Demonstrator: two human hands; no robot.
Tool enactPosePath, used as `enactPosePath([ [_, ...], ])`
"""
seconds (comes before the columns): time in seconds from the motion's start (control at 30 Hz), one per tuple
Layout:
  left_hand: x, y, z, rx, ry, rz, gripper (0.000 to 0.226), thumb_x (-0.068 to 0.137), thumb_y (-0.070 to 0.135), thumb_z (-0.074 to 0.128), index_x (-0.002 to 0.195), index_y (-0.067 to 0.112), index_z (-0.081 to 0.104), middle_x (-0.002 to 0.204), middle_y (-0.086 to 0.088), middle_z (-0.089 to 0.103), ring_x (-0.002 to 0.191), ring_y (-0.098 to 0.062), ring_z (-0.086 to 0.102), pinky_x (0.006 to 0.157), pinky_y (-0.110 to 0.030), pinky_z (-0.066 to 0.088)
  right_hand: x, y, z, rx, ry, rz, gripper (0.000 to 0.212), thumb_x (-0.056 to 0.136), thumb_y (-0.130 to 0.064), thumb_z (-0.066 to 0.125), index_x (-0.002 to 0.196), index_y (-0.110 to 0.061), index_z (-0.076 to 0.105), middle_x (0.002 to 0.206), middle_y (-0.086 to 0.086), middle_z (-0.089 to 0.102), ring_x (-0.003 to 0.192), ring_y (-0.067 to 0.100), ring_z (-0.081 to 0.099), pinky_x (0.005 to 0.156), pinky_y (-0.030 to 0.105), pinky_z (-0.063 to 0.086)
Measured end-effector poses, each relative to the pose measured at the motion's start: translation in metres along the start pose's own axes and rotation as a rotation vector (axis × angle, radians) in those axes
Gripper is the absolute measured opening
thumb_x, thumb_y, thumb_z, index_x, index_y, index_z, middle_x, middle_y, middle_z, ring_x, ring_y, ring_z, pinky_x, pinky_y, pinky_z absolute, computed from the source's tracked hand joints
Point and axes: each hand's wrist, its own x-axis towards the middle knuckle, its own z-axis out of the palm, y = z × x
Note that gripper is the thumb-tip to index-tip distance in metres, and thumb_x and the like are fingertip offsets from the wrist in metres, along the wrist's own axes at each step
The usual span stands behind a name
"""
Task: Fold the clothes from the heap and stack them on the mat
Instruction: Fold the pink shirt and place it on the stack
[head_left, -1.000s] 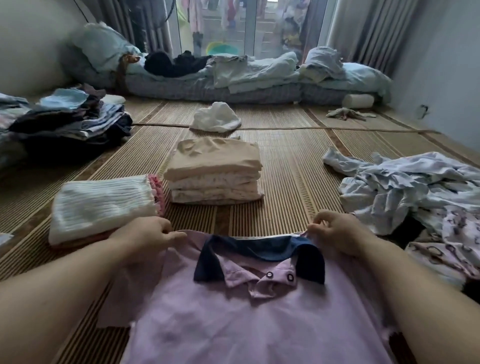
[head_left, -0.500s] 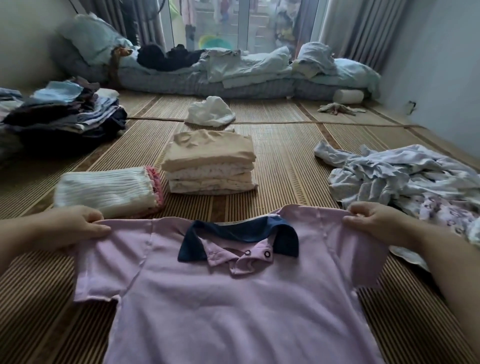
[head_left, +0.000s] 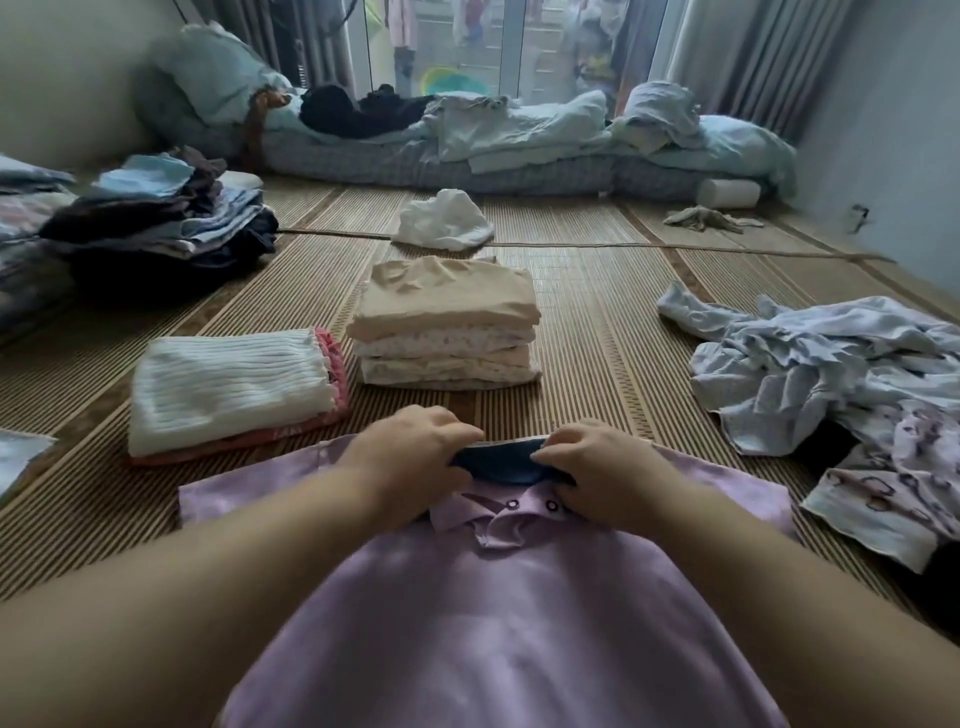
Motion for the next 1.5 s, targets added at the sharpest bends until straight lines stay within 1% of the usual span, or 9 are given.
enactPosePath([
  [0.13,0.023,-0.012,0.016,0.017,-0.059,-0.181,0.032,0.085,0.039,0.064,0.115,0.027,0.065,0.111,-0.003,0.058,0.106,-0.024,0.054,0.086,-0.032,0.047,0.013,0.015,0.004,-0.011,0.008,0.102,0.024,0.095,-0.021,0.049,0.105,-0.016,0.07,0.105,0.002,0.067,0.095,0.021,0.058,0.082,0.028,0.044],
  [0.3,0.026,-0.042,0.017,-0.438,0.043,-0.366,0.01,0.088,0.034,0.065,0.084,0.026,0.065,0.085,0.005,0.065,0.082,-0.015,0.058,0.069,-0.026,0.038,0.022,0.028,0.005,0.546,0.093,0.44,0.015,0.092,-0.026,0.059,0.097,-0.021,0.073,0.08,-0.012,0.064,0.078,0.009,0.059,0.073,0.027,0.047],
  [0.6,0.022,-0.047,0.022,-0.527,0.082,-0.215,0.025,0.089,0.024,0.064,0.084,0.048,0.06,0.086,0.015,0.065,0.082,-0.007,0.06,0.073,-0.016,0.042,0.026,0.038,-0.002,0.958,-0.036,0.577,0.015,0.095,-0.016,0.056,0.096,-0.029,0.064,0.097,0.006,0.064,0.087,0.021,0.063,0.069,0.034,0.055],
  [0.73,0.021,-0.05,0.021,-0.372,-0.005,-0.128,0.022,0.081,0.033,0.074,0.103,0.031,0.073,0.095,0.011,0.062,0.093,-0.009,0.059,0.084,-0.017,0.042,0.02,0.052,-0.004,1.607,-0.123,0.646,0.035,0.09,0.013,0.047,0.108,-0.013,0.062,0.095,0.02,0.065,0.078,0.026,0.068,0.064,0.033,0.056],
  [0.9,0.02,-0.05,0.025,-0.358,0.128,-0.173,0.015,0.085,0.033,0.069,0.097,0.028,0.074,0.092,0.008,0.062,0.089,-0.013,0.058,0.083,-0.026,0.045,0.009,0.06,-0.005,1.915,-0.091,0.594,0.052,0.079,0.028,0.034,0.11,-0.007,0.056,0.095,0.024,0.069,0.079,0.03,0.069,0.062,0.035,0.058],
  [0.97,0.022,-0.05,0.03,-0.39,0.164,-0.236,0.013,0.088,0.034,0.063,0.092,0.027,0.074,0.087,0.01,0.059,0.086,-0.014,0.057,0.078,-0.026,0.042,0.011,0.055,-0.005,1.812,-0.009,0.666,0.047,0.081,0.025,0.036,0.105,-0.007,0.059,0.097,0.021,0.068,0.079,0.028,0.069,0.062,0.033,0.058],
  [1.1,0.024,-0.049,0.034,-0.333,0.128,-0.249,0.019,0.089,0.04,0.06,0.088,0.026,0.073,0.083,0.01,0.052,0.08,-0.013,0.056,0.075,-0.028,0.043,0.02,0.025,-0.001,0.757,0.242,0.53,0.014,0.089,-0.019,0.06,0.094,-0.026,0.07,0.093,-0.012,0.068,0.089,0.006,0.063,0.077,0.027,0.052],
  [1.23,0.028,-0.049,0.03,-0.293,0.136,-0.264,0.024,0.09,0.042,0.057,0.087,0.026,0.074,0.084,0.008,0.052,0.082,-0.016,0.057,0.076,-0.029,0.044,0.028,0.011,0.01,0.017,0.065,0.37,0.03,0.085,-0.047,0.056,0.099,-0.025,0.072,0.099,-0.005,0.059,0.095,0.017,0.053,0.08,0.033,0.049],
  [1.5,0.059,-0.051,0.019,-0.201,0.026,-0.414,0.023,0.087,0.045,0.059,0.085,0.025,0.072,0.091,0.002,0.069,0.085,-0.02,0.06,0.073,-0.03,0.049,0.048,0.042,0.004,0.578,-0.068,0.733,0.012,0.078,-0.026,0.068,0.069,-0.021,0.073,0.052,-0.007,0.061,0.049,0.01,0.055,0.044,0.02,0.042],
])
